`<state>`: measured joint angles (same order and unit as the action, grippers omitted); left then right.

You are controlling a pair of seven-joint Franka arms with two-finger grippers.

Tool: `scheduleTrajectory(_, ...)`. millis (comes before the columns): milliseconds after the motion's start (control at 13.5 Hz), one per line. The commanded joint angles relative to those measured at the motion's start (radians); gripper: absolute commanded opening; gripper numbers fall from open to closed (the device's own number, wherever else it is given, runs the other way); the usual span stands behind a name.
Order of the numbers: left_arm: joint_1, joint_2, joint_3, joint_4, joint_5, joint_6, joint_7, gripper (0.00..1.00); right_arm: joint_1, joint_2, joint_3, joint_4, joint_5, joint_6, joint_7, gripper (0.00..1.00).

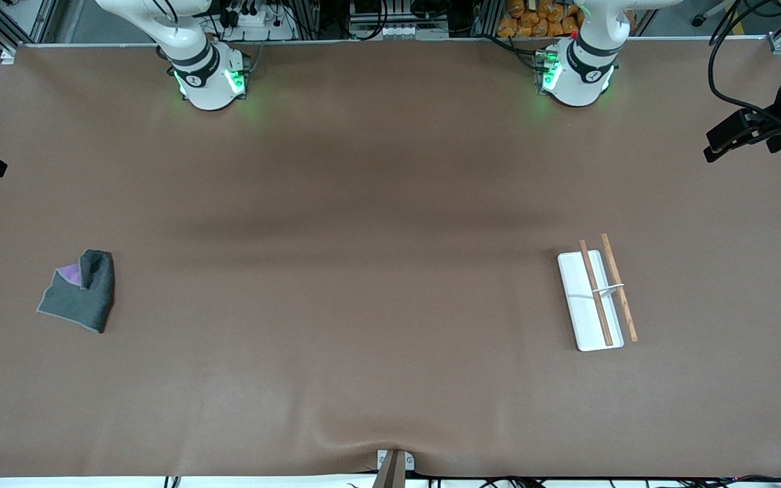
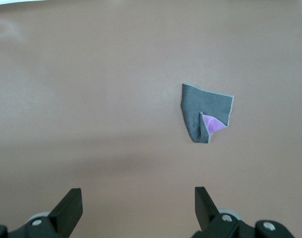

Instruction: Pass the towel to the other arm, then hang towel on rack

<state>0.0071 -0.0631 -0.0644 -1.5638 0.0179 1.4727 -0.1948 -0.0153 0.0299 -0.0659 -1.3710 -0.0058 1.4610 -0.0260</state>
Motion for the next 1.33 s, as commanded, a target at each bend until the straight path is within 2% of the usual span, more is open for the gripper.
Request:
scheduleTrajectory(0,0.001,-0.026,0.003,-0.018,-0.001,0.012,0.017,1.0,-0.005,-0.011,0.005,0.006,-0.016,-0.014,-0.005,1.0)
scheduleTrajectory(1255,-0.009,-0.015,-0.022,0.007,-0.006,0.014,0.02,1.0,-0.017,0.027,0.003,-0.002,-0.022,-0.004,0.001,1.0)
